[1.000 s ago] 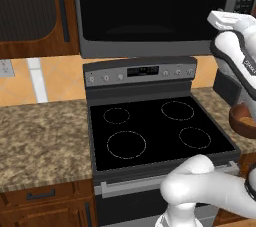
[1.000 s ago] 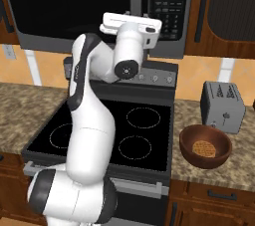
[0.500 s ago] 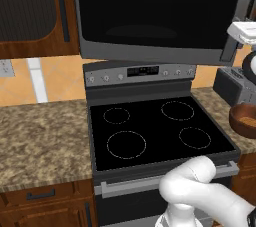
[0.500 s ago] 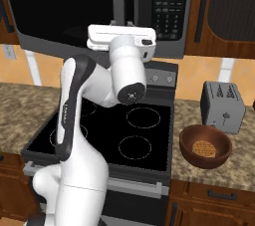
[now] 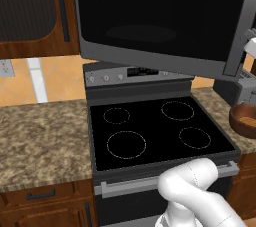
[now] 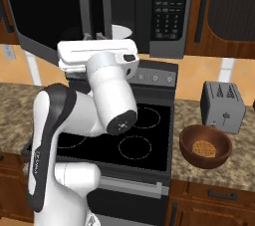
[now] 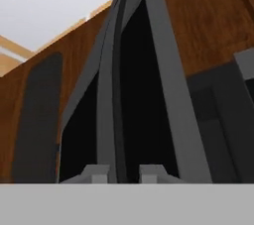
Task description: Open the microwave, place the bowl with waffle inside the microwave, then close the microwave door and turn it on.
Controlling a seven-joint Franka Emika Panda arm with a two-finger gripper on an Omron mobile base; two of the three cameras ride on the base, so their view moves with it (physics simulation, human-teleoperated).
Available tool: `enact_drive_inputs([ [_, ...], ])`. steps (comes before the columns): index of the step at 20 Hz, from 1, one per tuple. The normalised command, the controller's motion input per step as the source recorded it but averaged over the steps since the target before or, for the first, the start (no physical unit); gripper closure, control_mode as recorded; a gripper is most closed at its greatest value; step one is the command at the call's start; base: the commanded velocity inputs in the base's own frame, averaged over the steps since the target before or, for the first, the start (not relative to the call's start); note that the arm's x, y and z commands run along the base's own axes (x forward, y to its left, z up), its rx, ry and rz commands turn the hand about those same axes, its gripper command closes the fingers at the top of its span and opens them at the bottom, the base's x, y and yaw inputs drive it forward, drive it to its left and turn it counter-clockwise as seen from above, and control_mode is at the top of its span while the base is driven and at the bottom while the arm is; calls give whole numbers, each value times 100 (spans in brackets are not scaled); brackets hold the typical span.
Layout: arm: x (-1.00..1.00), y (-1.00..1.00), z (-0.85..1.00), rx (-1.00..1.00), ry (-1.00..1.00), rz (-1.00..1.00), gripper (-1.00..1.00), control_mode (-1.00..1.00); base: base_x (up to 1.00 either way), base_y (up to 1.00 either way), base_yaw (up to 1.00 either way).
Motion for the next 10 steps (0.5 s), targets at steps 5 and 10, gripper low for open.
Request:
enact_drive_inputs([
  [5,-26,-49,-1,5,-2,5,-100,-100,0,0,0],
  [10,-19,-100,2,16,-1,23,-100,-100,0,0,0],
])
